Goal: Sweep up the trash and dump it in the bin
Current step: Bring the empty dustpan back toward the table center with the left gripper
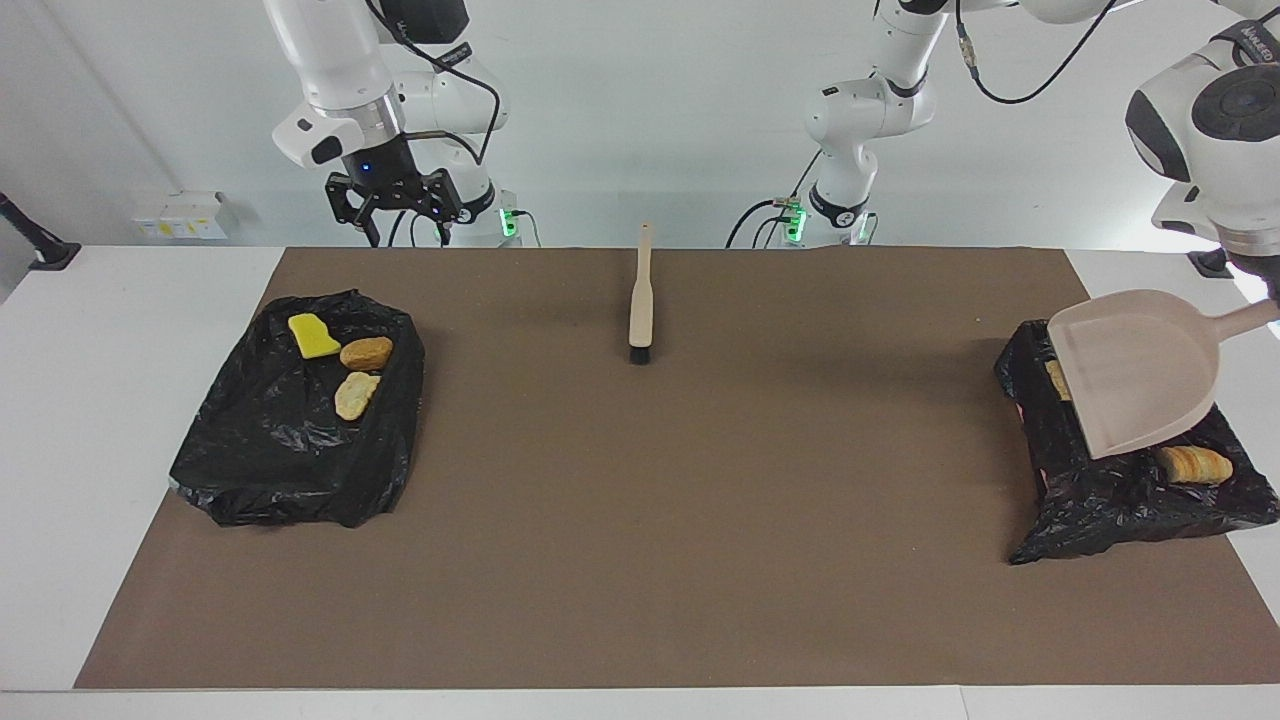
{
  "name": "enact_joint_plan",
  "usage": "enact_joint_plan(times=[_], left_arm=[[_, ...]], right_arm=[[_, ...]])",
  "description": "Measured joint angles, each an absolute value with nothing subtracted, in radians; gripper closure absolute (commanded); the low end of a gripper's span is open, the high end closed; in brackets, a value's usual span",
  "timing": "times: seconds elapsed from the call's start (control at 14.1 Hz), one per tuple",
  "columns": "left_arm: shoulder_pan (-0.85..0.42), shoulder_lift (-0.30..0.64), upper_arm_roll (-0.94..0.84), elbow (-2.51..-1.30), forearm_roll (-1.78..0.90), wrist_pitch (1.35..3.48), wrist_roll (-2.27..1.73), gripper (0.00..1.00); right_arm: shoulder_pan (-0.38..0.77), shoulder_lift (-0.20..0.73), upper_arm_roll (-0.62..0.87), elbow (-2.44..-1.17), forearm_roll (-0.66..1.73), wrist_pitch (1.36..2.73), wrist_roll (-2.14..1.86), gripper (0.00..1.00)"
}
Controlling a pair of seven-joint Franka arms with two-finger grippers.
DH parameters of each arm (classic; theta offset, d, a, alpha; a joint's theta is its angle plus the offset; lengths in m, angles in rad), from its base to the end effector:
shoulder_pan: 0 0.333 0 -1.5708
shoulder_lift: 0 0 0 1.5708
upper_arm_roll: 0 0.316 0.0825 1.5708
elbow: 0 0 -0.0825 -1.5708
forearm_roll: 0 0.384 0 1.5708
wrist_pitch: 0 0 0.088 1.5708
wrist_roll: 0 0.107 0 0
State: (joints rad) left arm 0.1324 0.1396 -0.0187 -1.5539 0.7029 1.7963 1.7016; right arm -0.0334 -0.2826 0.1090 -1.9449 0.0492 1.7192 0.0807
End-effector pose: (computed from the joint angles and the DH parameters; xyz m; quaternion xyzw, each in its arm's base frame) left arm 0.6075 0.1252 0.5917 -0.6152 0.7107 0.2365 0.2460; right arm 0.4733 0.0466 0.6038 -0.9995 0.0072 -0.0269 0.0113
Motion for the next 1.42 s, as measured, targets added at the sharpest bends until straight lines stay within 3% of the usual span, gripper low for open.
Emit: enact_joint_plan(times=[0.64, 1.14, 1.42], left_arm=[[-0.073, 0.083, -0.024, -1.65, 0.425, 1.622, 1.161, 1.0], [-0.321, 0.034, -0.028, -1.745, 0.192, 1.572, 0.524, 1.0], [-0.444, 0.042, -0.029, -1.76, 0.081, 1.608, 0.212, 1.0]], right_arm=[[-0.089, -0.053, 0.108, -1.59, -0.019, 1.547, 0.079, 0.0], [-0.096, -0.038, 0.109, -1.567, -0.019, 1.545, 0.054, 0.0], [-0.009, -0.039, -0.002, -1.566, -0.019, 1.542, 0.049, 0.0]])
